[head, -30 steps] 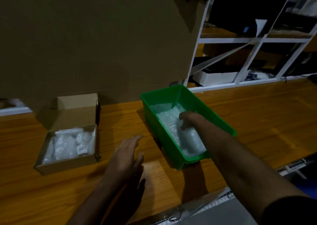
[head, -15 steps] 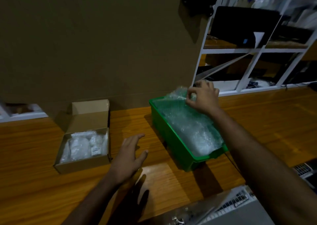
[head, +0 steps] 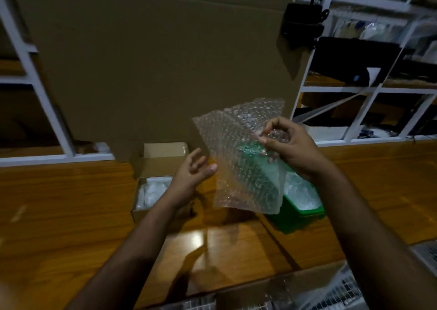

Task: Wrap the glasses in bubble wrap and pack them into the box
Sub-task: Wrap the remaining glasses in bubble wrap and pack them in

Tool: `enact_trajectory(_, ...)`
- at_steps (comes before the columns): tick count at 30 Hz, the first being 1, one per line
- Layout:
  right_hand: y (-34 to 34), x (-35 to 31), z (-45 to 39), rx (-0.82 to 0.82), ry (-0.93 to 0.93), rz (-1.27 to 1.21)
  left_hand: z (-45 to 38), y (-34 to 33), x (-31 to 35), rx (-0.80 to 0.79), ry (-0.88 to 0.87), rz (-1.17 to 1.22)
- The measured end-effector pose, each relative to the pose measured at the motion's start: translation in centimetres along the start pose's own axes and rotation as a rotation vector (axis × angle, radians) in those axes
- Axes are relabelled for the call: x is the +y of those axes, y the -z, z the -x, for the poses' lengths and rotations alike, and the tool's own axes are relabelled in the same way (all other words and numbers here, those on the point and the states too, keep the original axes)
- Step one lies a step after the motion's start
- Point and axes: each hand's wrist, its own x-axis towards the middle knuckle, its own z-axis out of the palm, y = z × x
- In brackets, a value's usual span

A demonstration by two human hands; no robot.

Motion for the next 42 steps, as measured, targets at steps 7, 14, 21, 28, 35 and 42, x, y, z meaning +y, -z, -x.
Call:
enact_trajectory(7,-5.1,3.3,2.9,0.043,-0.297,-0.25,5.9,2.2,-2.1,0.058,0.121,0.063)
enact_trajectory(14,-8.9,11.2,6.7,-0.046,-0.733,-0.298,9.8,6.6,-5.5,0.269,0.165,-0.033)
enact_trajectory(21,-11.8,13.2,8.8,-0.19,-0.716,-0.156,12.1,9.3,-7.8,0.347,0.231,-0.174)
enact_trajectory(28,-13.1,14.0,9.0,-0.113,-0.59,-0.337,12.8,10.2,-8.0,0.405,0.172,-0.064)
enact_trajectory(35,-13.7,15.1,9.7,-0.075,-0.626,-0.487,13.5,10.2,-8.7,0.433,0.204,-0.044)
enact_trajectory(42,-13.9,15.9,10.1,-0.15,-0.516,-0.488,14.5,10.4,-9.3,0.487,0.165,0.055)
